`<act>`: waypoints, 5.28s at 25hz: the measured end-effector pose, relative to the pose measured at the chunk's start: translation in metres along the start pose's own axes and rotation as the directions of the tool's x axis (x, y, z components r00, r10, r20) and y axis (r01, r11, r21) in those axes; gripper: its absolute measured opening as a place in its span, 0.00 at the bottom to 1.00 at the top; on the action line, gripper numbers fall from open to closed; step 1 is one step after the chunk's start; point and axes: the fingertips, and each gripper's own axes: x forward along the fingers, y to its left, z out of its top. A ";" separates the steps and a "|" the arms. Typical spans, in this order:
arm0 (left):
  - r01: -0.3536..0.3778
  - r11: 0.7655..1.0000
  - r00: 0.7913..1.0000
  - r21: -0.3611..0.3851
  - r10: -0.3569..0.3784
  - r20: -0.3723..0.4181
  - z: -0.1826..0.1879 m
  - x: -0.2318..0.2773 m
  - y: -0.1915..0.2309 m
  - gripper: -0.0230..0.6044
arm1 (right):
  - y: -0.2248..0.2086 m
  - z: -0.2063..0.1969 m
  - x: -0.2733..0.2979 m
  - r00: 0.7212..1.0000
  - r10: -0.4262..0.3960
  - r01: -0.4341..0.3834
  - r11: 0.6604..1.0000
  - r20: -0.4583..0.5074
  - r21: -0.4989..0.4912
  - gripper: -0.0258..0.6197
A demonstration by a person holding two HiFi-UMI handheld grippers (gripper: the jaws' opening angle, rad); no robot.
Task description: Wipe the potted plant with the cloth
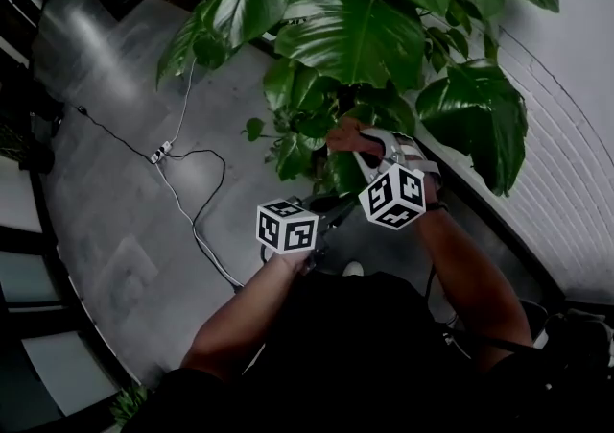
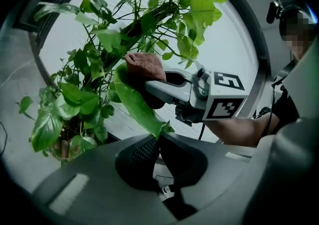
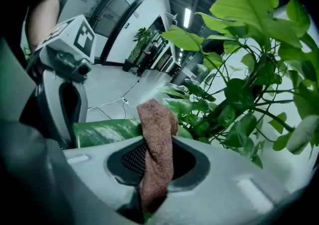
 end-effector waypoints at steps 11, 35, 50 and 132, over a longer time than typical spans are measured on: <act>-0.004 1.000 1.000 -0.015 0.004 -0.019 -0.012 0.013 0.004 0.07 | 0.047 -0.015 -0.026 0.989 0.150 -0.150 0.986 0.002 -0.079 0.15; -0.070 0.997 0.997 0.041 0.072 -0.033 -0.013 0.021 0.009 0.07 | 0.031 -0.012 -0.063 0.996 -0.022 0.019 0.999 0.083 0.028 0.15; -0.059 0.997 0.997 0.056 0.061 -0.044 -0.008 0.031 -0.001 0.07 | -0.053 -0.082 -0.029 0.978 -0.204 0.206 0.978 -0.051 0.028 0.15; -0.012 0.899 0.976 0.438 -0.084 0.200 0.141 0.179 -0.143 0.06 | -0.156 0.022 -0.179 1.000 -0.014 -0.002 0.820 -0.023 -0.572 0.15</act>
